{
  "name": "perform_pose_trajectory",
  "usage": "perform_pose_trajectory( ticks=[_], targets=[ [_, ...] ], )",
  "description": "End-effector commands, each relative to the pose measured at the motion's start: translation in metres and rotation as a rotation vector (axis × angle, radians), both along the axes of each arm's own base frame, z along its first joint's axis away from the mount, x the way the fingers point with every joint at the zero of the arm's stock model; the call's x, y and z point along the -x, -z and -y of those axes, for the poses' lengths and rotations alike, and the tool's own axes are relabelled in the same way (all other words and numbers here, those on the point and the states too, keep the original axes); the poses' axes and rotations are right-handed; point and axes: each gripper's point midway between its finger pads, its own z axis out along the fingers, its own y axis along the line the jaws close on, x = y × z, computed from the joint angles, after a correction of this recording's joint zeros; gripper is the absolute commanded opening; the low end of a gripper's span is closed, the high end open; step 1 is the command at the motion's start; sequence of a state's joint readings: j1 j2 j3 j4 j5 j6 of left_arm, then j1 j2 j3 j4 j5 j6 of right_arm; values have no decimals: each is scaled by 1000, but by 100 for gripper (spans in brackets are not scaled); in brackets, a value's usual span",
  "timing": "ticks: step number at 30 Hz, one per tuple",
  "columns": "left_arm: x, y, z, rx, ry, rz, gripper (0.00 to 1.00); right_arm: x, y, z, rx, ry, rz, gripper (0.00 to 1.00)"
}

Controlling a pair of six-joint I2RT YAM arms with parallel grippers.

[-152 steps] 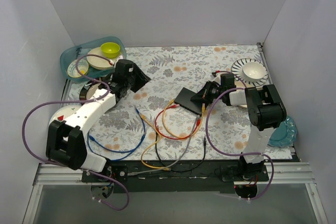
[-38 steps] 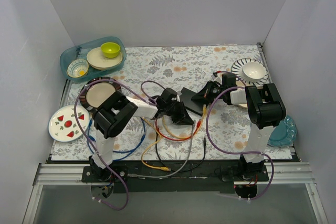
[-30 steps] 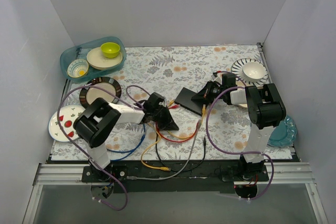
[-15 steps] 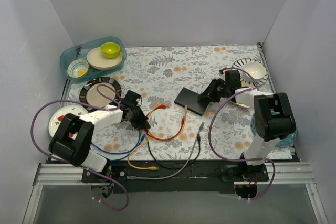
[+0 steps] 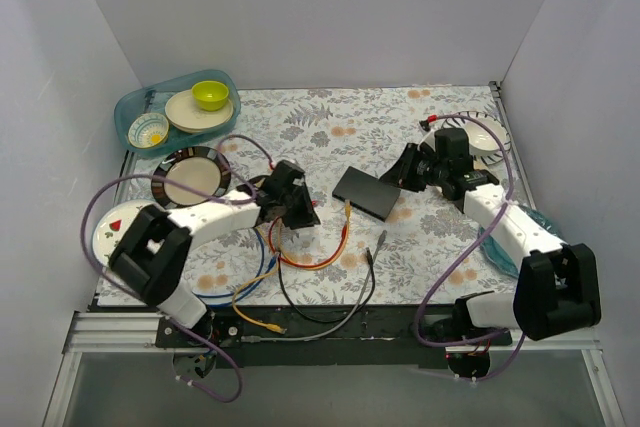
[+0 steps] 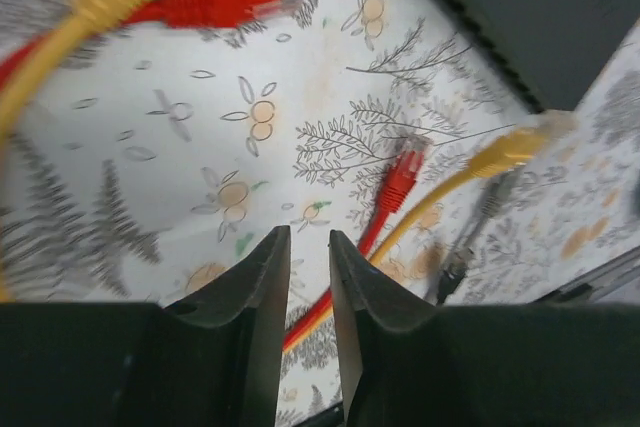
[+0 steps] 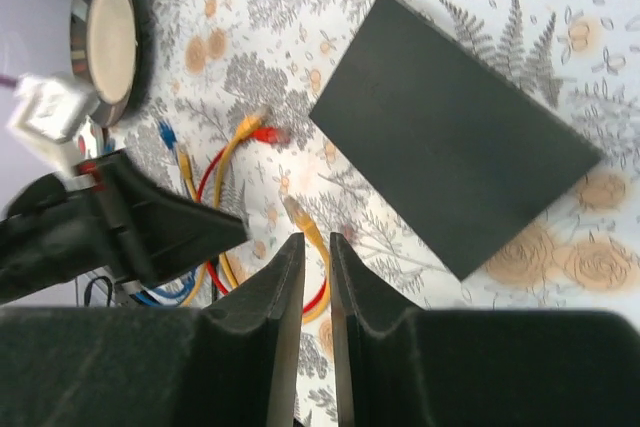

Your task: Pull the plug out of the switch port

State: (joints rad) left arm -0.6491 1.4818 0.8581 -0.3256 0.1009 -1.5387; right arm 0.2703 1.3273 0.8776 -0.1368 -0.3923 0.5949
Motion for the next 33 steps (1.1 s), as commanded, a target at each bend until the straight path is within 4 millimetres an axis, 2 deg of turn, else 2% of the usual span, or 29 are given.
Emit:
perform_pose_trajectory(
  ticks=[1,2,3,7,10,11,12,15,16,18,22,25,26,27,28,29,30,33],
  targets=[
    [30,58,34,-125,165,-64,20,29,11,8,75,-25,-25,22],
    [35,66,40,-120,180,-77,18,33,8,9,82,-25,-14,22],
    [47,82,38,-142,183,-123,18,38,10,10,95,-27,-23,21],
    [90,89,49,-177,260,-133,17,53,13,11,126,-45,-19,21],
    [119,99,41,-285,272,-162,14,65,17,5,137,-76,-11,20],
    [130,101,35,-323,276,-182,14,73,28,6,142,-80,-32,20],
    [147,102,37,-344,310,-186,13,80,30,3,138,-93,-35,20],
    [181,96,34,-382,310,-216,13,98,40,5,154,-99,-53,20],
    [188,89,36,-363,296,-226,13,104,37,5,150,-105,-37,19],
    [204,89,32,-352,248,-253,12,109,39,7,171,-103,-12,20],
    [202,76,15,-334,92,-254,12,107,26,8,163,-76,38,19],
    [175,37,16,-260,-24,-123,18,105,10,1,142,-99,48,18],
    [160,26,4,-288,-78,-51,23,105,7,2,148,-99,53,18],
    [149,2,8,-234,-134,-4,26,104,6,3,159,-94,50,18],
    [142,-9,3,-229,-171,32,28,103,1,3,161,-91,60,18],
    [138,-15,-12,-262,-203,54,31,102,0,5,168,-87,67,18],
    [126,-31,-20,-243,-259,110,32,101,-1,8,176,-74,76,19],
    [117,-37,-50,-289,-336,115,35,96,0,15,186,-12,96,19]
  ],
)
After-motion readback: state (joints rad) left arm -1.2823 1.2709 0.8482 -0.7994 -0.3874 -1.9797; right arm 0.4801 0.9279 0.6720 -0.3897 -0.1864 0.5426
